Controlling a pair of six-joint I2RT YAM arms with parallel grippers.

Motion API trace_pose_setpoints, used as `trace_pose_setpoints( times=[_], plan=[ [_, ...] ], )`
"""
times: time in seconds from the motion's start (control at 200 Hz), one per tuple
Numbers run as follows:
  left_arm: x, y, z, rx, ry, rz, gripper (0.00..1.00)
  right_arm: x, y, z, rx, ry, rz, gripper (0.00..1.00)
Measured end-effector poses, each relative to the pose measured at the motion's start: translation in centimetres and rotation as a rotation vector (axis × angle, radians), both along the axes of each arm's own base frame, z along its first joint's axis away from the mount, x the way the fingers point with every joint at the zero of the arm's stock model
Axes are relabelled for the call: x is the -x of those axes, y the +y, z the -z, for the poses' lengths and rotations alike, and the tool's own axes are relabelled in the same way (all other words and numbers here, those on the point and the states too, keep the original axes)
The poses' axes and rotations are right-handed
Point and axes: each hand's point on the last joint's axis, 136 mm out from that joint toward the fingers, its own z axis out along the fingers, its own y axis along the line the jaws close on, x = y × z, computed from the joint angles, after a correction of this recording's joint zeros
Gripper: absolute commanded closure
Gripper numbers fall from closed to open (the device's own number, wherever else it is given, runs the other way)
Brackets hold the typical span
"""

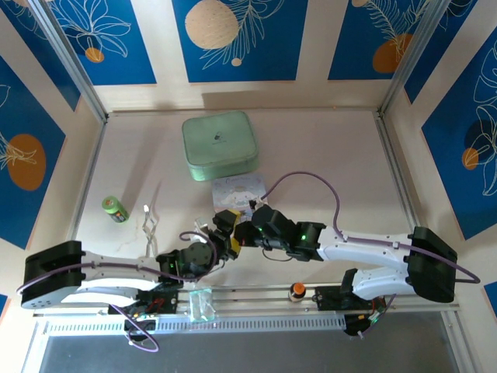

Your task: Unlock a padlock with a key

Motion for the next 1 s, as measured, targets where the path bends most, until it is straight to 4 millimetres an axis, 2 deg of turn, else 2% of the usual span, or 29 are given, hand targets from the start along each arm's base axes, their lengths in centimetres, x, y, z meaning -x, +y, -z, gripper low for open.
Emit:
trace_pose_setpoints(
  times=[0.17, 0.29, 0.41, 0.695, 0.815, 1.001],
  plan=[
    [0.0, -0.1, 0.3, -0.002, 0.005, -0.001, 0.0, 0.4, 0.6, -0.8, -0.029, -0.022, -0.018, 0.98],
    [0.0, -0.1, 0.2, 0.005, 0.0, -0.001, 0.07, 0.7, 0.8, -0.7, -0.031, -0.027, -0.029, 0.98],
    [0.1, 0.3, 0.4, -0.007, 0.003, -0.001, 0.18, 1.3, 1.0, -0.6, -0.031, -0.029, -0.045, 0.98],
    [0.3, 1.9, -0.2, -0.037, 0.0, -0.017, 0.3, 1.6, 0.3, -0.2, -0.02, -0.034, -0.039, 0.98],
    [0.3, 2.2, 0.1, -0.049, 0.01, -0.022, 0.45, 1.5, 0.2, -0.2, -0.016, -0.039, -0.036, 0.98],
    [0.3, 1.9, 1.4, -0.091, 0.024, -0.018, 0.42, 1.8, 0.1, 0.2, 0.009, -0.048, -0.045, 0.98]
  ],
)
